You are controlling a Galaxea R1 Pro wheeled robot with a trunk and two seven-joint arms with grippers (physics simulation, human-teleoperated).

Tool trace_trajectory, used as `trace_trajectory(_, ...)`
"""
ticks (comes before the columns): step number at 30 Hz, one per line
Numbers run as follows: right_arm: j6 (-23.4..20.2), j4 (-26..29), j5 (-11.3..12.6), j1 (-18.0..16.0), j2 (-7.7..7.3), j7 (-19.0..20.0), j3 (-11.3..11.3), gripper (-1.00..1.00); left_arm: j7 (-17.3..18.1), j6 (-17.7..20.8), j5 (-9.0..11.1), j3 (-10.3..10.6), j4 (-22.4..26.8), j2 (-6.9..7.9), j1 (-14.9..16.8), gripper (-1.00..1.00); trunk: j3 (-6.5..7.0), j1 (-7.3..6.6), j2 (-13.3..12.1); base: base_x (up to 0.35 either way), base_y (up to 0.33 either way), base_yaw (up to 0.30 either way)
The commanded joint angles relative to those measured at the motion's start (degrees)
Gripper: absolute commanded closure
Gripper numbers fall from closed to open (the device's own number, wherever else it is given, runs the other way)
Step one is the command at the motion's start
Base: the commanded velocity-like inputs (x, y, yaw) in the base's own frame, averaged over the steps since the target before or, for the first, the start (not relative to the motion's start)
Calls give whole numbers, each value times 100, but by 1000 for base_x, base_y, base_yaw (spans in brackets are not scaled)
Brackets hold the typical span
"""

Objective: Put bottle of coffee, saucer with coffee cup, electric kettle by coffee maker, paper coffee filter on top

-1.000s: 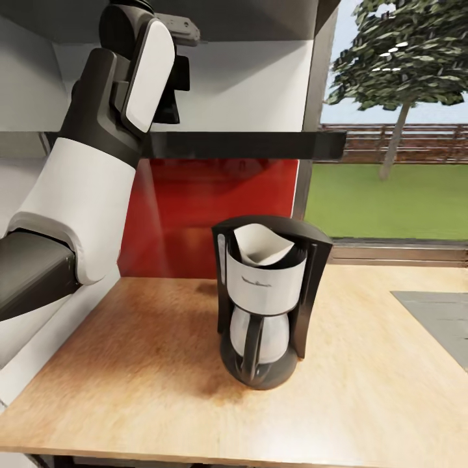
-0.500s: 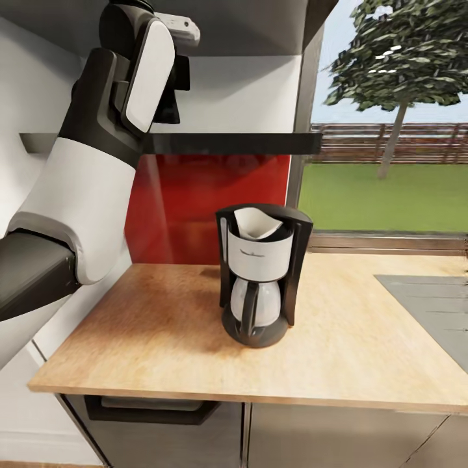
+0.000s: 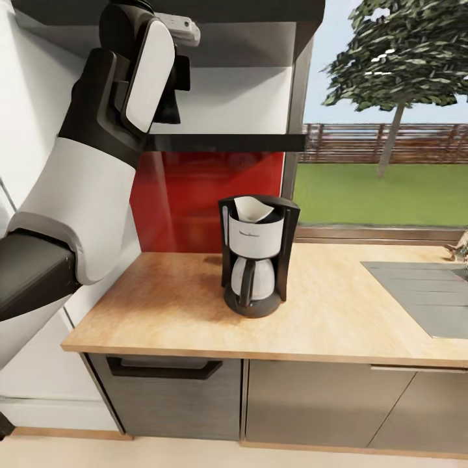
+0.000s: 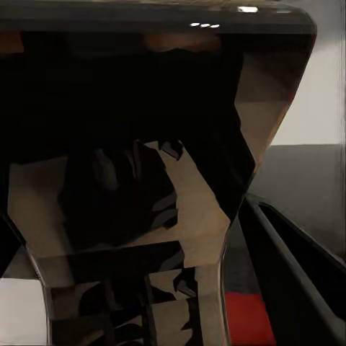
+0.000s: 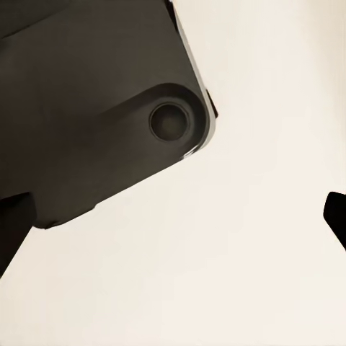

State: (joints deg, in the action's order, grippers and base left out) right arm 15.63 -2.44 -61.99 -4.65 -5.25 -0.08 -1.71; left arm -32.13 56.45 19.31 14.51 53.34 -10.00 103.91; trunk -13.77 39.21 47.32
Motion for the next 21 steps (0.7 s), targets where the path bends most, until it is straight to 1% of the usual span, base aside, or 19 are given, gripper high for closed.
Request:
trace_trajectory(1, 28, -14, 22, -9, -2, -1, -16, -100, -47, 15, 34, 8, 1, 0, 7, 100, -8, -3, 7, -335, 0, 0)
trace_trajectory(9, 28, -12, 28, -10, -2, -4, -14, -100, -38, 15, 37, 8, 1, 0, 7, 100, -8, -3, 7, -314, 0, 0)
trace_trajectory(15, 28, -9, 29, -10, -32, -9, -9, -100, -14, 24, 63, 8, -2, 0, 7, 100, -8, -3, 7, -73, 0, 0)
trace_trajectory(17, 28, -9, 29, -10, -42, -9, -6, -100, -7, 21, 395, 6, 63, 0, 2, 100, -8, -3, 7, -13, 0, 0)
trace_trajectory(18, 28, -9, 29, -10, -44, -10, -6, -100, -9, 18, 672, -1, 314, 0, -7, 100, -8, -3, 7, -5, 0, 0)
trace_trajectory(19, 28, -9, 29, -10, -44, -10, -5, -100, -9, 17, 749, -3, 441, 0, -19, 100, -8, -3, 7, -4, 0, 0)
trace_trajectory(20, 28, -7, 29, -10, -45, -10, -5, -100, -9, 20, 870, -5, 684, 0, -85, 100, -8, -3, 7, -3, 0, 0)
trace_trajectory(21, 28, -4, 29, -10, -45, -10, -5, -100, -7, 24, 950, -7, 867, 0, -168, 100, -8, -3, 7, -2, 0, 0)
